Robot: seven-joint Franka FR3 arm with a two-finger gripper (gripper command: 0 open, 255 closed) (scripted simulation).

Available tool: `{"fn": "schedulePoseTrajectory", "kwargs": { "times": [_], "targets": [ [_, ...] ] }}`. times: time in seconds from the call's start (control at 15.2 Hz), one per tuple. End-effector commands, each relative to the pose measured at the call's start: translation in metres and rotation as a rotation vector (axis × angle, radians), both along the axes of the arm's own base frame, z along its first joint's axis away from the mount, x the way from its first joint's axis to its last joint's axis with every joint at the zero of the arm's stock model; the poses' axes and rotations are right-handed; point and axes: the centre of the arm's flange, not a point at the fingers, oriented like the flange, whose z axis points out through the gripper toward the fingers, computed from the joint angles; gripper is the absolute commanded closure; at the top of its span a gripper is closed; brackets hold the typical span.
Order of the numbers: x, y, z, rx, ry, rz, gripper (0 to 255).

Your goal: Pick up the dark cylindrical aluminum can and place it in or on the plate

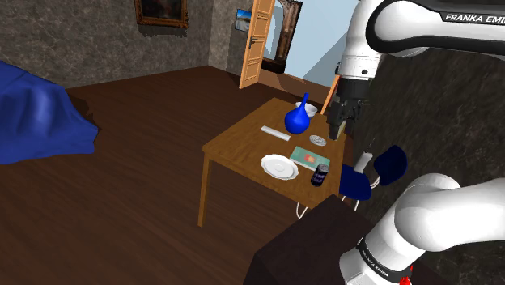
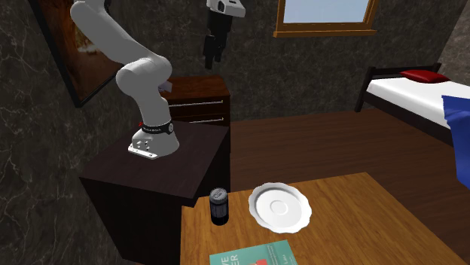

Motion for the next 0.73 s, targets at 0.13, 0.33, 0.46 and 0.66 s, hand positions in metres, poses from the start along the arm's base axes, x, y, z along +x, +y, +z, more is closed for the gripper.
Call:
{"fn": "schedulePoseTrajectory", "kwargs": {
  "times": [0.13, 0.33, 0.46, 0.66],
  "targets": [
    [0.001, -0.017, -0.019, -0.003, -0.014, 0.003, 0],
    [0.004, -0.042, -0.047, -0.008, -0.035, 0.009, 0],
    [0.006, -0.059, -0.066, -0.011, -0.049, 0.012, 0],
    [0.01, -0.085, -0.094, -0.016, -0.07, 0.017, 0]
  ]
}}
